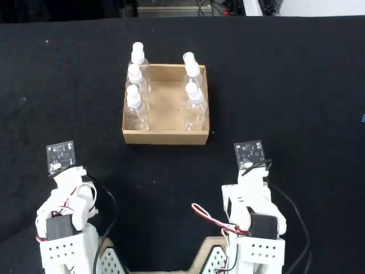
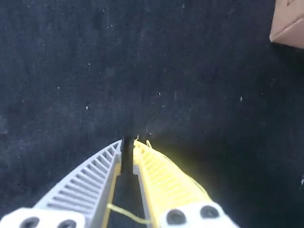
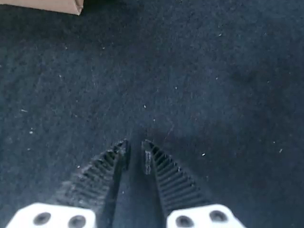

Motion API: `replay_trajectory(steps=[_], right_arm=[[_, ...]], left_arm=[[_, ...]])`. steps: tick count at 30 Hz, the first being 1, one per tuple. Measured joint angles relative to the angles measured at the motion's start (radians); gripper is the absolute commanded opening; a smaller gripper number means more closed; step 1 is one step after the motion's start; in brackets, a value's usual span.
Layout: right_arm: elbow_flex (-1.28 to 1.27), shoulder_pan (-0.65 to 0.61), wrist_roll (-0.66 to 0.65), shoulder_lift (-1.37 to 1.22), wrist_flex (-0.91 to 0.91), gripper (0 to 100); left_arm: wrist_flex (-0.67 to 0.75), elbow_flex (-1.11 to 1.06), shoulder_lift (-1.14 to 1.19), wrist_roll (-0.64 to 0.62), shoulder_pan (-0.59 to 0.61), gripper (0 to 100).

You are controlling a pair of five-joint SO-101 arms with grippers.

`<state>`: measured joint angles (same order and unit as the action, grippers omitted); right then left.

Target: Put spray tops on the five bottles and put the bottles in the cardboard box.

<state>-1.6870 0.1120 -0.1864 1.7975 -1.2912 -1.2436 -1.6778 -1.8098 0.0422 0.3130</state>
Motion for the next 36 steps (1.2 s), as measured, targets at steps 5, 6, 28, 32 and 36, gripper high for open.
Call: replay_trajectory(steps=[5, 6, 28, 32, 36], right_arm=[[0.000, 0.000, 0.000, 0.000, -0.008, 1.1], [0.000, 0.000, 0.000, 0.000, -0.008, 1.1], [0.000, 0.000, -0.002, 0.000, -0.008, 1.1], [0.000, 0.000, -0.002, 0.000, -0.008, 1.1], [0.000, 0.000, -0.002, 0.000, -0.008, 1.1]], left_arm=[[-0.005, 0.000, 0.000, -0.002, -0.002, 3], [-0.005, 0.000, 0.000, -0.002, -0.002, 3], [-0.009, 0.000, -0.005, -0.002, -0.281, 3], [-0.009, 0.000, -0.005, -0.002, -0.285, 3], [-0.009, 0.000, -0.005, -0.002, -0.287, 3]])
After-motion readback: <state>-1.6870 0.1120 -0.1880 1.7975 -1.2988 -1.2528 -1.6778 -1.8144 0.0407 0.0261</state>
